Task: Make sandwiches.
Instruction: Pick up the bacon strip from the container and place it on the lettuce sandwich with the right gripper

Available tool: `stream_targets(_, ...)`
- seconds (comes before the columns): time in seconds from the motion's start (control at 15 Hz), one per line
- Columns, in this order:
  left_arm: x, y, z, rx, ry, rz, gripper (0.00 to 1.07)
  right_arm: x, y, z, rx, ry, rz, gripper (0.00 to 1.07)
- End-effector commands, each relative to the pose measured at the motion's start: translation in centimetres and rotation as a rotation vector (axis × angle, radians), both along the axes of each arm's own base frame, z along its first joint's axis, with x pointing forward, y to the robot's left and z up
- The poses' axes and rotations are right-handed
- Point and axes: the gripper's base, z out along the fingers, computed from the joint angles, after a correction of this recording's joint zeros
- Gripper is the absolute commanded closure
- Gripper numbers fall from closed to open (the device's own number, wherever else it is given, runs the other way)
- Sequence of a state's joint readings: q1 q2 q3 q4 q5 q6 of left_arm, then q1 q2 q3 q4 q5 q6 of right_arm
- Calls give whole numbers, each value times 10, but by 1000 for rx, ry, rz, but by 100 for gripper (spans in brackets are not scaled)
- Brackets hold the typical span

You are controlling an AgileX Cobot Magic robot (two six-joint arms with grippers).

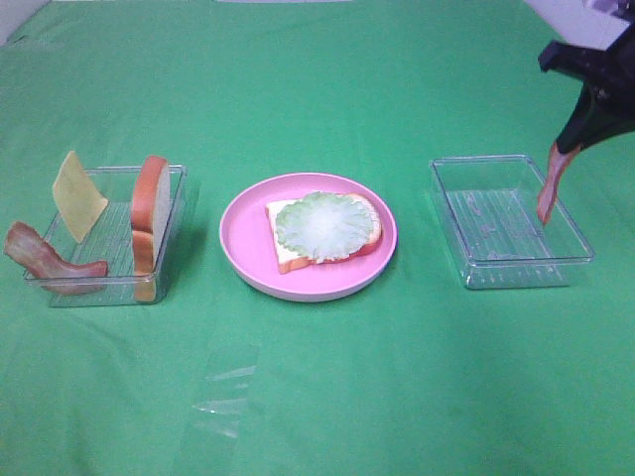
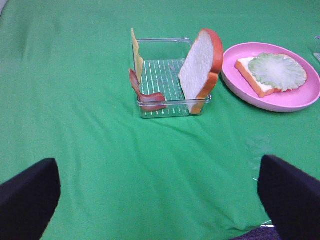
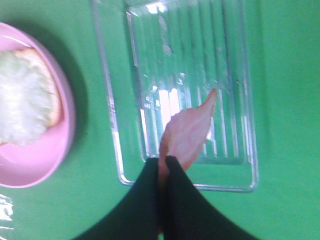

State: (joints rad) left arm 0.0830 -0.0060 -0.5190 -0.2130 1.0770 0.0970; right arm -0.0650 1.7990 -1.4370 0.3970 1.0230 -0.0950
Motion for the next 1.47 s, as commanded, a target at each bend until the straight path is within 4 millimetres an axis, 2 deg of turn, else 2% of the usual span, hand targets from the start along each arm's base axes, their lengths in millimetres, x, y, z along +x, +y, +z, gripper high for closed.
stream_targets(0.07, -2, 0, 0, -8, -14, 1, 6, 4, 21, 45, 32, -98, 88, 107)
stream_targets(0.2, -2, 0, 0, -8, -14, 1, 6, 6, 47, 62, 38, -160, 148, 107)
stream_targets(0.4, -2, 0, 0, -8, -14, 1, 6, 4, 99, 61, 63, -192, 260, 107)
stream_targets(0.73, -2, 0, 0, -8, -14, 1, 6, -5, 194, 22, 147, -142, 423, 107)
stream_targets(0.87, -2, 0, 0, -8, -14, 1, 6, -10, 219, 5, 146, -132, 467, 107)
stream_targets(1.2, -2, 0, 0, -8, -14, 1, 6, -16, 255, -27, 181, -85, 516, 107)
stream_targets(1.47, -2, 0, 0, -8, -14, 1, 6, -11, 250, -38, 88, -99, 540, 107)
